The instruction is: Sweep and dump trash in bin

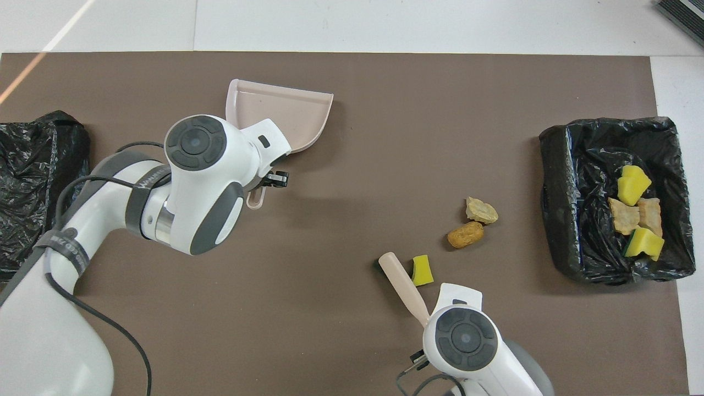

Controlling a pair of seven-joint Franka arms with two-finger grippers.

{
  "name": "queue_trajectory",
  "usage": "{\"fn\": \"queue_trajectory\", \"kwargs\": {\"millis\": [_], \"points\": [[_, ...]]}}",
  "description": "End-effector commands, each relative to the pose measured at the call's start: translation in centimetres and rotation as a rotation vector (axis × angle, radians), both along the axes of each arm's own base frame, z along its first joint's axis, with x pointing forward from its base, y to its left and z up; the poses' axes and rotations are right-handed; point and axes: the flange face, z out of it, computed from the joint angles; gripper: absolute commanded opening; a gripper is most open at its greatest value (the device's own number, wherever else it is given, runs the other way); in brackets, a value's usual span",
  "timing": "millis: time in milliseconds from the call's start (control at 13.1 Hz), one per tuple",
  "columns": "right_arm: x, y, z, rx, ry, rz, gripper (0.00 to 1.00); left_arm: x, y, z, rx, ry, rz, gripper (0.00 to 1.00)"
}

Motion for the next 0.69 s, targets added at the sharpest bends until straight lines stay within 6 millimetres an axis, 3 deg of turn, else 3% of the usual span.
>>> {"fn": "queue_trajectory", "kwargs": {"millis": [0,76,306,459,612], "points": [[2.1,-1.8,0.5,0.009,-0.028,-0.047,0.00,0.8,4.3,3.0,0.035,0.014,-0.091,0.00],[3.2,-3.5,0.7,0.013,-0.028,-0.082,0.00,0.9,6.3,4.1,0.049,0.030,-0.142,0.00],[3.7,-4.8,0.9,0.007,-0.022,-0.152,0.00,0.9,10.8,6.6,0.069,0.051,-0.257,0.00],[5.0,-3.4,3.7,0.009,-0.063,-0.233,0.00,0.7,12.3,7.4,0.080,0.067,-0.401,0.00],[6.0,-3.5,6.0,0.012,-0.061,-0.259,0.00,0.3,12.7,7.4,0.088,0.094,-0.554,0.00]]}}
